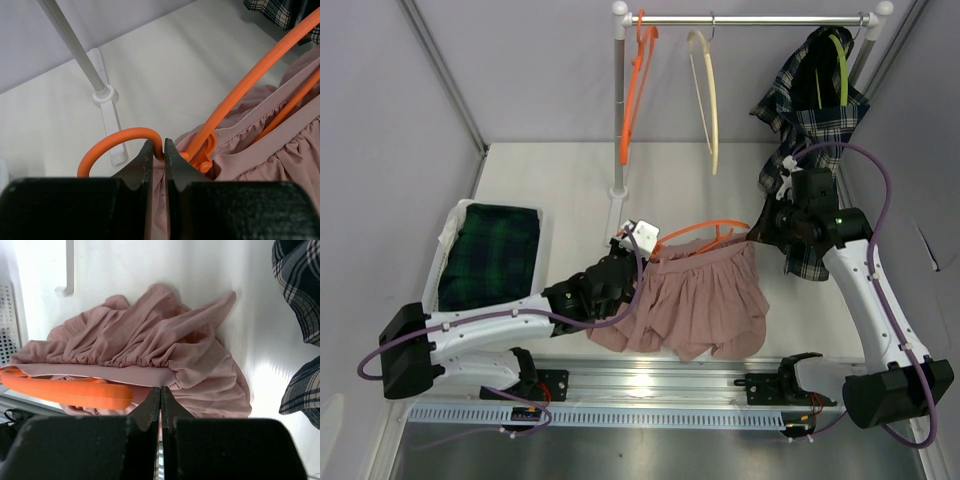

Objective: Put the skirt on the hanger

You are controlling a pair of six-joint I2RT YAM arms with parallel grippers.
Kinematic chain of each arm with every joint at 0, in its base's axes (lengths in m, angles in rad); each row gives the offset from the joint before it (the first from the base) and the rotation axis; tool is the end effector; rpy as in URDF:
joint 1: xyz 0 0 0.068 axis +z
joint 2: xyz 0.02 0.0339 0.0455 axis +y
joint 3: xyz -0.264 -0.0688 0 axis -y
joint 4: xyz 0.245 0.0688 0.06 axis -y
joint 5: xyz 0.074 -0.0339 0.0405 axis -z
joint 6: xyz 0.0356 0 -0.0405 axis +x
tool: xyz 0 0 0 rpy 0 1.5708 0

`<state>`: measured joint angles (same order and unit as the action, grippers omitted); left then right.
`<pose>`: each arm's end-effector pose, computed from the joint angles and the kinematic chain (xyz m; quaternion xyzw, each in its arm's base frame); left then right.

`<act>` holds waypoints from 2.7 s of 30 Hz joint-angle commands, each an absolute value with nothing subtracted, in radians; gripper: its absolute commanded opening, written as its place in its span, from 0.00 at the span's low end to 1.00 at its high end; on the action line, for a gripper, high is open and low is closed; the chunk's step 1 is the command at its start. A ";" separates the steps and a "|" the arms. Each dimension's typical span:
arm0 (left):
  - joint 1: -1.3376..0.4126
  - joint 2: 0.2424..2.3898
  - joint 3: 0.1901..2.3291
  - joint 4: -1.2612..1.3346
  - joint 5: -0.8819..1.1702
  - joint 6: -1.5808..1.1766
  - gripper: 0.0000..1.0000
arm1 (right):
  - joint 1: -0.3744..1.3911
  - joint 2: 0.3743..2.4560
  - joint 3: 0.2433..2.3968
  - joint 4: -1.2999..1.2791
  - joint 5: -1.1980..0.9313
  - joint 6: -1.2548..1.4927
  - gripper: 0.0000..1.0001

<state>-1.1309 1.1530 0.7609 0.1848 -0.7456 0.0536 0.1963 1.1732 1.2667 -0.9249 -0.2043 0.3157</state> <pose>0.1327 -0.2252 0.2960 0.2132 0.7281 -0.0583 0.6488 0.2236 0.0518 0.3591 0.0186 0.9281 0.1830 0.3237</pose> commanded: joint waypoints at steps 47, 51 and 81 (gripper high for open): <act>-1.226 1.313 0.897 -0.037 -0.842 0.334 0.00 | 0.356 1.282 1.640 -1.052 0.066 0.216 0.00; -1.224 1.305 0.902 -0.049 -0.775 0.316 0.00 | 0.383 1.279 1.631 -1.054 0.080 0.221 0.00; -1.158 1.167 0.847 -0.115 -0.819 0.184 0.00 | 0.201 1.236 1.396 -0.930 -0.031 0.207 0.00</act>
